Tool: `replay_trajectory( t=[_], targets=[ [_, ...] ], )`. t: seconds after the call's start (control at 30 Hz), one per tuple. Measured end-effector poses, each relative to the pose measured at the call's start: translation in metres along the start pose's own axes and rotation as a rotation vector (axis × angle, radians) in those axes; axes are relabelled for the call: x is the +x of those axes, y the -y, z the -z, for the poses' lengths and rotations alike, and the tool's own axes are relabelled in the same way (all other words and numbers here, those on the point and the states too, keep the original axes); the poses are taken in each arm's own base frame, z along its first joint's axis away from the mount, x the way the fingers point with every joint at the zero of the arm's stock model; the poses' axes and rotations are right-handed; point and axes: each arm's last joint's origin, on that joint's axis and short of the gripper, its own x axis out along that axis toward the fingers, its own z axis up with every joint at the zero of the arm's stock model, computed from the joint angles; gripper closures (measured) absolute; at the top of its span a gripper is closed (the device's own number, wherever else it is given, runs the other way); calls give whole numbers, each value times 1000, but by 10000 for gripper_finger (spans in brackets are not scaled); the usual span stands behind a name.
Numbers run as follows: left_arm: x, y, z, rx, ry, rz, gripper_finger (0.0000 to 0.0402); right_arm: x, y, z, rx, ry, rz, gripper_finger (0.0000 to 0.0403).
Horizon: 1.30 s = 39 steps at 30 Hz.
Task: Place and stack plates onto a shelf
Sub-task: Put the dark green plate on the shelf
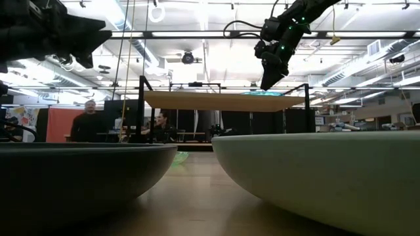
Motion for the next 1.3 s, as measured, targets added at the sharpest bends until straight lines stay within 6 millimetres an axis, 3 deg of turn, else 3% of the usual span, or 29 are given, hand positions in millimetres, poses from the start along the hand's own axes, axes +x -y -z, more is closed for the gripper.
replay_trajectory(
  t=[0.27, 0.63, 0.83, 1.0, 1.3],
  targets=[
    [16, 12, -6, -7, -49, 90, 260, 0, 0, 0, 1, 0, 0, 204],
    [68, 40, -29, -26, -218, 215, 260, -7, -2, -1, -5, 17, -8, 204],
    [101, 67, -27, -25, -335, 297, 260, -39, -25, -3, -28, 86, -73, 204],
    [125, 90, -20, 9, -480, 299, 260, -75, -56, -1, -77, 151, -133, 204],
    [154, 122, -10, 61, -714, 328, 260, -137, -114, 22, -152, 239, -269, 204]
  ],
)
